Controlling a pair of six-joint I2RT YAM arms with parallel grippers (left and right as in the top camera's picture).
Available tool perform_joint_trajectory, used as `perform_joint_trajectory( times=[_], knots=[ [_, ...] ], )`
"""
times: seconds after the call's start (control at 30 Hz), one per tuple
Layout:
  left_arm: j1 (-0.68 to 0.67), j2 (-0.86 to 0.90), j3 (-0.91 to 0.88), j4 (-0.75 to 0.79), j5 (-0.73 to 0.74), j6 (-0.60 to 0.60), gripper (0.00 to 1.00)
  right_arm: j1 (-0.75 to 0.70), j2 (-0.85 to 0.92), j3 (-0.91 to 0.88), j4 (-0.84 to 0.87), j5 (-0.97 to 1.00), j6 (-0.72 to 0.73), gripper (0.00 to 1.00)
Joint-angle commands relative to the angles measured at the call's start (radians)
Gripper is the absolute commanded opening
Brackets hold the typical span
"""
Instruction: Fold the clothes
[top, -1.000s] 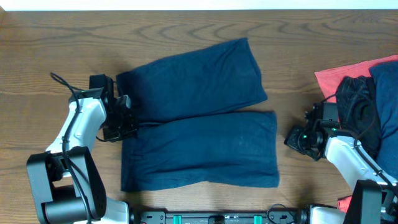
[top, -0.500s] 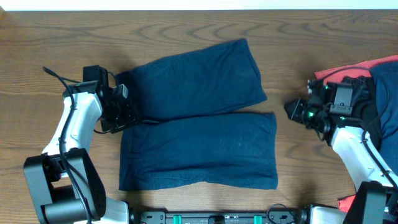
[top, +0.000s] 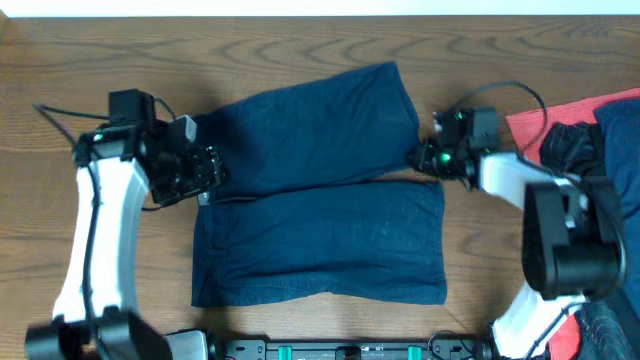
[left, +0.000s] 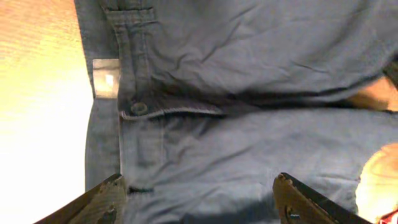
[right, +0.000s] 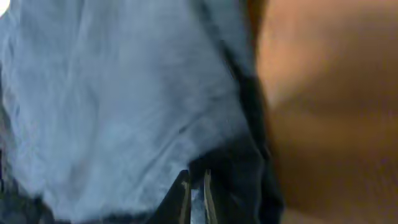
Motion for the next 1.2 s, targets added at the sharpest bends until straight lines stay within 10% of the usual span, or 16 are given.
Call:
perform_joint_trajectory(
  times=[0.0, 0.43, 0.6, 0.93, 1.17],
  knots=[
    [-0.016, -0.047, 0.011, -0.044, 0.006, 0.009, 0.77, 0.003, 0.095, 0.126, -0.088, 0.162, 0.039, 0.06],
    [-0.135, -0.047, -0.1, -0.091, 0.006, 0.009, 0.79, -0.153, 0.169, 0.443, -0.412, 0.479, 0.04, 0.05],
    [-0.178, -0.044, -0.206, -0.042, 0.006, 0.005, 0.79, -0.201, 0.141, 0.483, -0.491, 0.272, -0.113, 0.26],
    [-0.239, -0.044, -0.467, 0.209, -0.006, -0.014, 0.77, -0.245, -0.11, 0.485, -0.595, 0.05, -0.186, 0.32],
    [-0.239, -0.035, -0.533, 0.236, -0.005, -0.037, 0.35, -0.215, -0.223, 0.485, -0.763, 0.065, -0.231, 0.34]
  ],
)
